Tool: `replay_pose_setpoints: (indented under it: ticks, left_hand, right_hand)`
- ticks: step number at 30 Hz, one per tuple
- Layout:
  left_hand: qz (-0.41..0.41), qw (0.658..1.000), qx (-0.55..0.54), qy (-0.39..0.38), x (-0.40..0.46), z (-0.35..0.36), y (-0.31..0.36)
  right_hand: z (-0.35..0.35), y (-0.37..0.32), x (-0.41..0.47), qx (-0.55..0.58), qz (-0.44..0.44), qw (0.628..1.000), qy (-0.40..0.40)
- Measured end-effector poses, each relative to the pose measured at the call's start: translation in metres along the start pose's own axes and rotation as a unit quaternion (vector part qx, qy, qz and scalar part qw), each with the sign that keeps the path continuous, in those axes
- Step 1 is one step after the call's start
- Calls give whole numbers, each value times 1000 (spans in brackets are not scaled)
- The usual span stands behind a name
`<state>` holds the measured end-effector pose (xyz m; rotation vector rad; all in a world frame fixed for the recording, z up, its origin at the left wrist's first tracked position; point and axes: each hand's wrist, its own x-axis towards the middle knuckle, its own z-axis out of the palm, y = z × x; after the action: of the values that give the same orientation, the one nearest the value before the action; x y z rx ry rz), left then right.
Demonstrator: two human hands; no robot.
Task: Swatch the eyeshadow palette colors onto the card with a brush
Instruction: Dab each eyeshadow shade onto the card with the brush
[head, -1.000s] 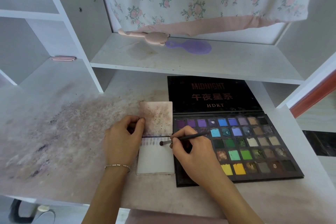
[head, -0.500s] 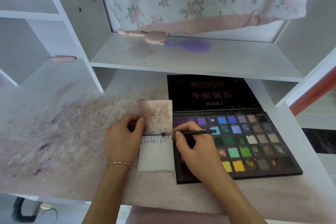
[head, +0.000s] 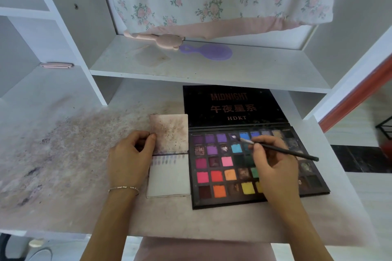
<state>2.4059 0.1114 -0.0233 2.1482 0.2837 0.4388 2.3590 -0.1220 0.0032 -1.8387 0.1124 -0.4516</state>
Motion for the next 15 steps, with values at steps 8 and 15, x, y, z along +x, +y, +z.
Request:
replay_pose_setpoints:
  ticks: [8, 15]
  left_hand:
    - [-3, 1000, 4, -4, -2, 0, 2]
    - [-11, 1000, -1, -22, -2, 0, 4]
  right_hand:
    - [-48, 20, 14, -114, 15, 987, 114]
    - [-56, 30, 20, -168, 27, 977, 131]
